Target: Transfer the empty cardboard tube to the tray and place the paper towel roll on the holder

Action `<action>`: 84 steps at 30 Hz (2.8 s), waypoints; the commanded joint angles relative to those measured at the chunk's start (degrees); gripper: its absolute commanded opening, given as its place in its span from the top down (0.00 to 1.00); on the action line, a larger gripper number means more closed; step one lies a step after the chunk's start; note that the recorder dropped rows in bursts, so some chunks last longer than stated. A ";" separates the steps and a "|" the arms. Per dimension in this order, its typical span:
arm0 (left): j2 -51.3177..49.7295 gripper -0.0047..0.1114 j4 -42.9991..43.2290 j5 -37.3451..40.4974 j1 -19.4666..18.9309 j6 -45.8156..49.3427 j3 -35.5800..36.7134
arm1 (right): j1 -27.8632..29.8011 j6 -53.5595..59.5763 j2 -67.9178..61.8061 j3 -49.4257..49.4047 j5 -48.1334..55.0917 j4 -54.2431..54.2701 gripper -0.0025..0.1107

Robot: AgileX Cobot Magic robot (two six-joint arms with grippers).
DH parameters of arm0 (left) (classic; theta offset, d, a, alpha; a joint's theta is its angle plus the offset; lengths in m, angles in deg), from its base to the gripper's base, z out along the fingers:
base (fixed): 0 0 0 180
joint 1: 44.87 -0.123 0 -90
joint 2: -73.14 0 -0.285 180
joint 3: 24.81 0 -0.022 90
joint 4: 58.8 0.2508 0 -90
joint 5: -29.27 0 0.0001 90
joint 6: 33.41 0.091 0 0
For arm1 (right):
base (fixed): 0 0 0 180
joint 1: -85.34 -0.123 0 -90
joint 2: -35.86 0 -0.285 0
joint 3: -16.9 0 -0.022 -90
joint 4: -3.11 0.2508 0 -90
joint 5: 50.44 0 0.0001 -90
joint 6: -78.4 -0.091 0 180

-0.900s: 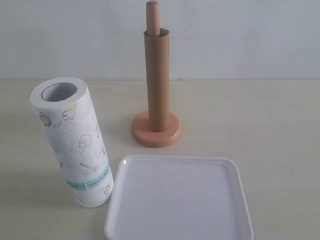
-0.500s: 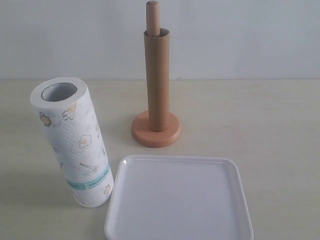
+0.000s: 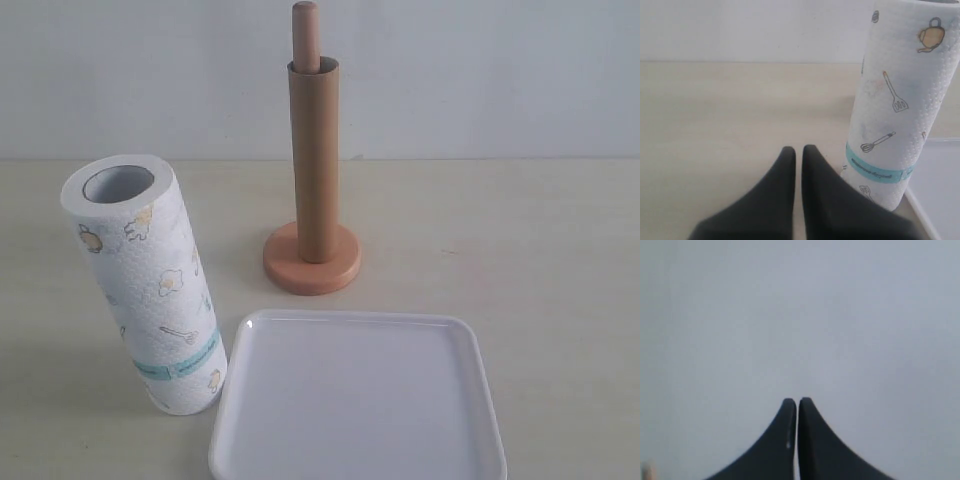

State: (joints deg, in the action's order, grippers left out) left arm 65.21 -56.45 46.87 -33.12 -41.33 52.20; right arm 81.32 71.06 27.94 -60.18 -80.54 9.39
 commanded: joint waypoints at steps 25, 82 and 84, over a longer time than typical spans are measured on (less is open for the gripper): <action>0.15 0.92 -0.45 -0.04 0.19 0.09 0.20 | 0.08 -72.56 -71.53 32.57 -17.90 -75.89 0.97; 0.15 0.92 -0.45 -0.04 0.19 0.09 0.20 | -24.52 -14.11 -120.56 64.14 -15.37 -22.45 0.11; 0.15 0.92 -0.45 -0.04 0.19 0.09 0.20 | -24.52 -14.11 -120.56 64.14 -15.37 -22.45 0.33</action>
State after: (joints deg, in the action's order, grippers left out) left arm 65.21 -56.45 46.87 -33.12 -41.33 52.20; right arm 56.82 56.98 -92.62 3.57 -95.21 -13.15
